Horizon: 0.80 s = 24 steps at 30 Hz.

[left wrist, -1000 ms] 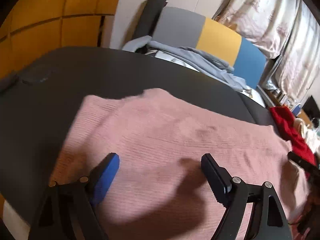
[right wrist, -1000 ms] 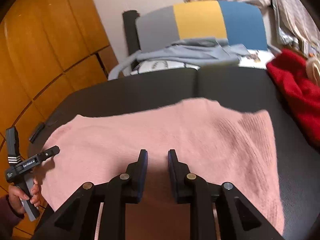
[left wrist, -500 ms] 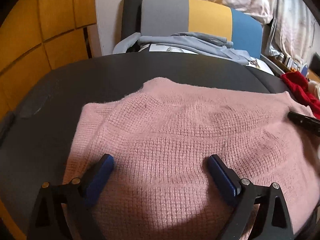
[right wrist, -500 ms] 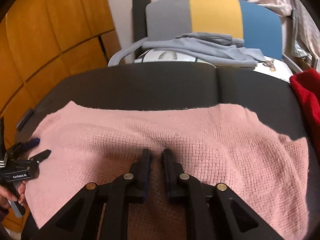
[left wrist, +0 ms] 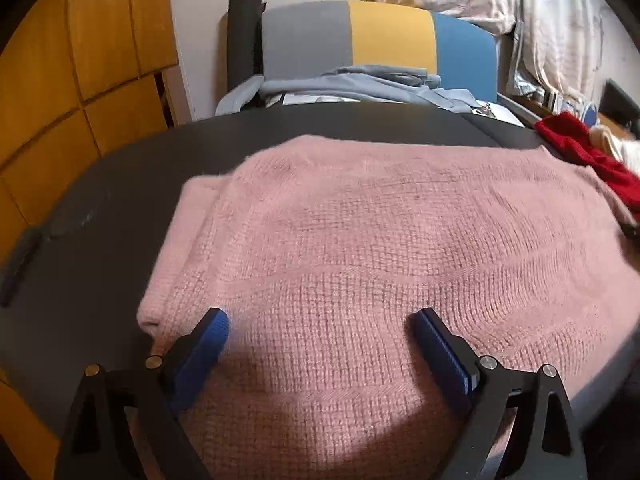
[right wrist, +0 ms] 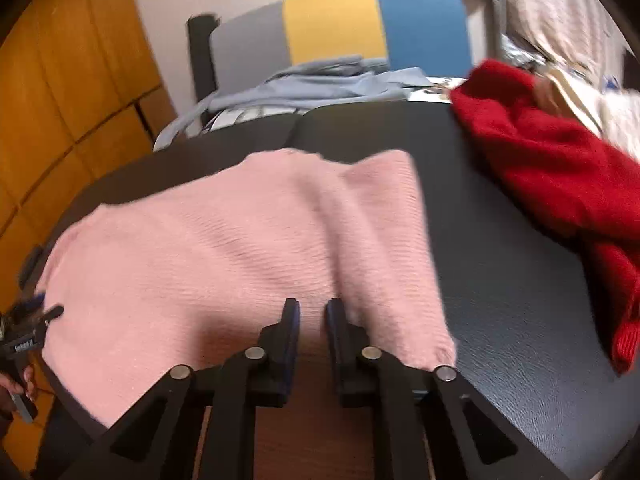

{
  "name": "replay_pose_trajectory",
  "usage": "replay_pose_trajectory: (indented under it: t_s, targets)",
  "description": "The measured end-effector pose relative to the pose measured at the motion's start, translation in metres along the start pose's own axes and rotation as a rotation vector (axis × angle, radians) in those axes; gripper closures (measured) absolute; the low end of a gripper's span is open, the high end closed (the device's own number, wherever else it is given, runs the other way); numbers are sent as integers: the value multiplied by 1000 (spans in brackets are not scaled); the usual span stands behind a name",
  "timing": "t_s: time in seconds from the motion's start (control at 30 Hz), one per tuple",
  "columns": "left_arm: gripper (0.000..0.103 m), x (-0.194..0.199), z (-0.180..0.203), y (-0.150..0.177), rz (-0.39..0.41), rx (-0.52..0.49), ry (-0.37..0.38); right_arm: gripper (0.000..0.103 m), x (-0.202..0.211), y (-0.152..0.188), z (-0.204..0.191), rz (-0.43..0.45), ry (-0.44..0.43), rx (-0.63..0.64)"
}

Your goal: Fold clothes

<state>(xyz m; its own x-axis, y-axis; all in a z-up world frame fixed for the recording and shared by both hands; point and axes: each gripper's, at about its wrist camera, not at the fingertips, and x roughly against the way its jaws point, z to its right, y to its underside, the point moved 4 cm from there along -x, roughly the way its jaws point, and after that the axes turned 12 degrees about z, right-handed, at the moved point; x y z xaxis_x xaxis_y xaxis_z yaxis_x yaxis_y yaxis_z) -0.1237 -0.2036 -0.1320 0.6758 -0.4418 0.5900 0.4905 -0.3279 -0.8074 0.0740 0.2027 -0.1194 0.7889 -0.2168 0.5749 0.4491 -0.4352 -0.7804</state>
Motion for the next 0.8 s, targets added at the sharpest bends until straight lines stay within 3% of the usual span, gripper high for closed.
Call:
replay_pose_trajectory:
  t_s: [0.13, 0.2, 0.27, 0.33, 0.4, 0.47, 0.53, 0.57, 0.63, 0.8]
  targets:
    - [9, 14, 14, -20, 19, 50, 14, 86, 0, -23, -8, 1, -60, -99]
    - [9, 22, 27, -36, 88, 89, 55, 81, -2, -46, -22, 32, -104, -57]
    - [9, 19, 43, -51, 115, 103, 82, 81, -20, -67, -31, 32, -44, 39]
    - [9, 5, 56, -62, 93, 101, 78, 81, -42, -85, -36, 14, 36, 133]
    - [9, -12, 65, -65, 53, 119, 91, 80, -71, -88, -31, -74, 65, 160]
    - [9, -27, 71, -61, 4, 134, 93, 80, -92, -83, -26, -164, 14, 132]
    - [9, -40, 76, -53, -41, 139, 84, 83, -97, -78, -27, -175, -96, 83]
    - [8, -46, 78, -47, -59, 132, 71, 98, -96, -76, -27, -168, -91, 105]
    - [6, -47, 81, -41, -26, 117, 66, 99, -92, -75, -28, -142, -30, 181]
    - [2, -44, 83, -36, 4, 92, 67, 99, -82, -84, -4, -34, 138, 152]
